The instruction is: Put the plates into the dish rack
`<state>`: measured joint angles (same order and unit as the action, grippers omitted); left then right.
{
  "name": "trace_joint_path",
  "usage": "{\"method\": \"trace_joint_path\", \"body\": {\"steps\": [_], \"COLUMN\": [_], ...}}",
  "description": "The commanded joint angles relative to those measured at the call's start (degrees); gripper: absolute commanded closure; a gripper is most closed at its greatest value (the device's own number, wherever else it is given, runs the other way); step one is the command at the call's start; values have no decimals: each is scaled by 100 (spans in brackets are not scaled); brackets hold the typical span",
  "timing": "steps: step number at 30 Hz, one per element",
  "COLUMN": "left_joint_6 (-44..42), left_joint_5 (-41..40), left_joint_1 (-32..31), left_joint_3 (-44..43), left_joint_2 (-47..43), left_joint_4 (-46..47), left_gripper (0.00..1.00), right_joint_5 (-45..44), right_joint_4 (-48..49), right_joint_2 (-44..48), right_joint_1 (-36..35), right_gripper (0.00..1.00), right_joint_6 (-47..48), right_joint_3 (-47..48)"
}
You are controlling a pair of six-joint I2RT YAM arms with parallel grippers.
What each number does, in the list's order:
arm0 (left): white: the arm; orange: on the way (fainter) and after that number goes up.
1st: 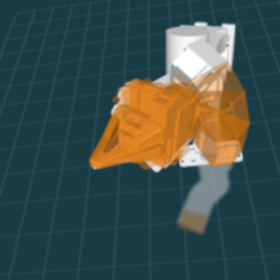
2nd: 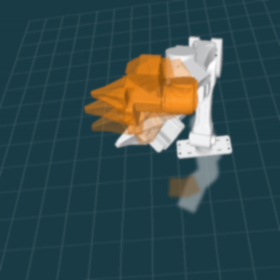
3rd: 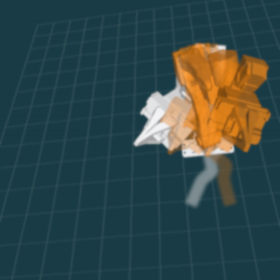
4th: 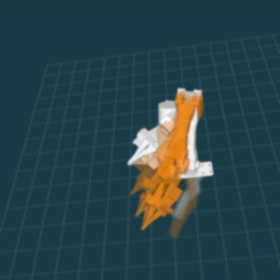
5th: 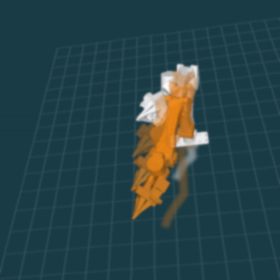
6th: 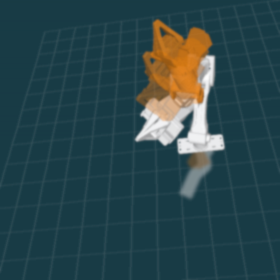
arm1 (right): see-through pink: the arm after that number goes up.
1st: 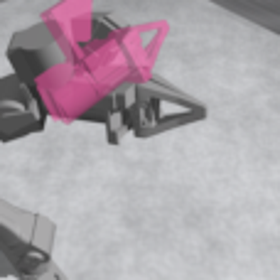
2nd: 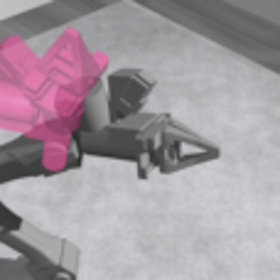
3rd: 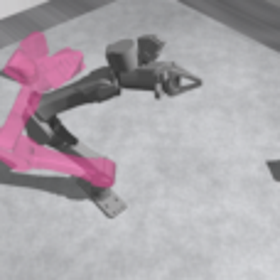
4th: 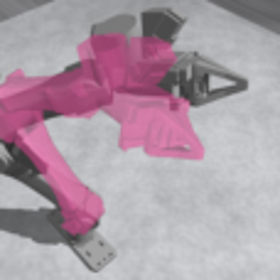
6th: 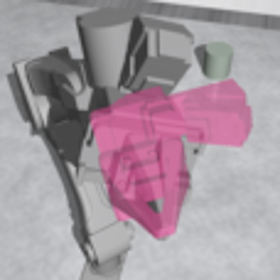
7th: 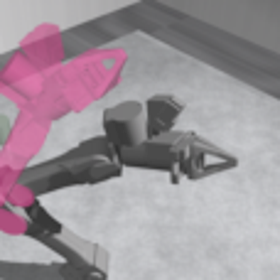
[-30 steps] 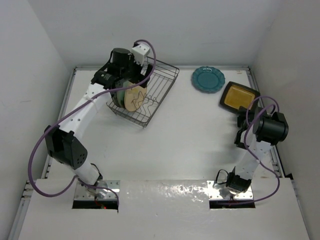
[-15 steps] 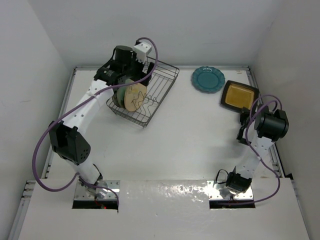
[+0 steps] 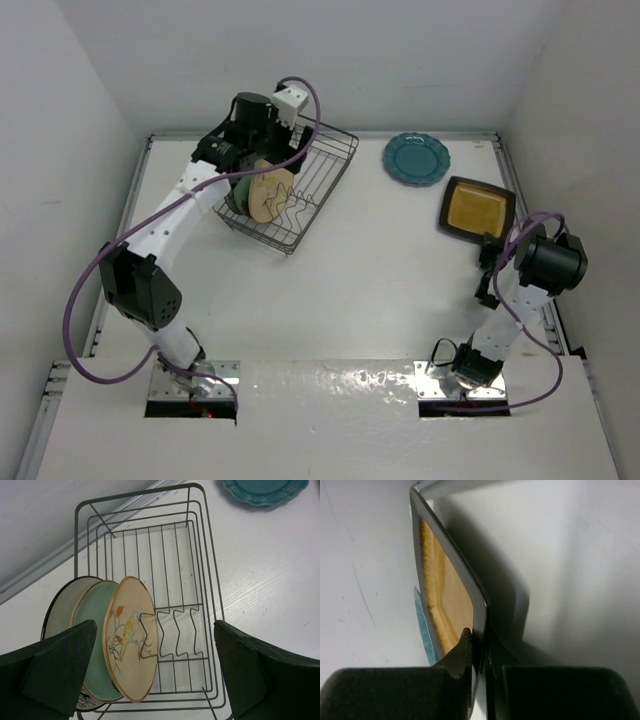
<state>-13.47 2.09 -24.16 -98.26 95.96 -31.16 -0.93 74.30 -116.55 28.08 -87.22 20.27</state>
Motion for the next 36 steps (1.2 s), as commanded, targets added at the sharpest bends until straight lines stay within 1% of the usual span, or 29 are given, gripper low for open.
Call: {"method": "trace_joint_path", "body": {"steps": [1,4,8,10,12,13,14,15,16,18,21,22,23,24,26,28,30,35,36], "left_joint_6": [-32,-41,-76,-129,-295,-340,-384,-445,-463,-446,-411,-402,-393,-401,-393,-384,-375,-621,-673], "left_joint_5": [-51,-51,54,177,283,379,406,433,546,652,670,635,618,591,574,565,591,880,959], "left_joint_1": [-150,-194,-264,-343,-440,-501,-632,-686,-730,-800,-844,-836,-836,-844,-844,-844,-862,-976,-1028], "left_joint_3": [-27,166,447,562,571,571,580,580,580,562,510,466,457,448,448,439,413,307,290], "left_joint_2": [-411,-631,-816,-834,-781,-755,-728,-659,-632,-518,-395,-368,-333,-324,-298,-262,-184,36,80], "left_joint_4": [224,320,461,514,453,427,400,374,374,391,400,400,391,391,409,444,444,418,417], "left_gripper": [0,0,0,0,0,0,0,0,0,0,0,0,0,0,0,0,0,0,0], "right_joint_5": [66,399,918,989,1295,1480,1638,2092,2314,2701,2677,2555,2458,2370,2238,2394,2597,2756,2782], "right_joint_4": [-1032,-1346,-1822,-2015,-2252,-2610,-2718,-2789,-3016,-3254,-4053,-4447,-4677,-4914,-5188,-4874,-4550,-4679,-4766], "right_joint_2": [324,624,1369,1643,1994,2092,2162,2250,2286,2452,2803,3118,3286,3619,3937,4201,4246,4448,4500], "right_joint_1": [-13,-30,-48,-56,-57,-57,-65,-65,-74,-74,-74,-83,-83,-83,-109,-135,-162,-522,-705], "right_gripper": [100,100,100,100,100,100,100,100,100,100,100,100,100,100,100,100,100,100,100], "right_joint_6": [399,530,1118,1416,1820,2266,2497,2682,3049,3403,4185,4578,4791,5237,5513,5541,5593,6049,6294], "right_joint_3": [-785,-1060,-1621,-1885,-1887,-1826,-1721,-1650,-1580,-1386,-1140,-1070,-913,-833,-639,-630,-586,-305,-200]}}
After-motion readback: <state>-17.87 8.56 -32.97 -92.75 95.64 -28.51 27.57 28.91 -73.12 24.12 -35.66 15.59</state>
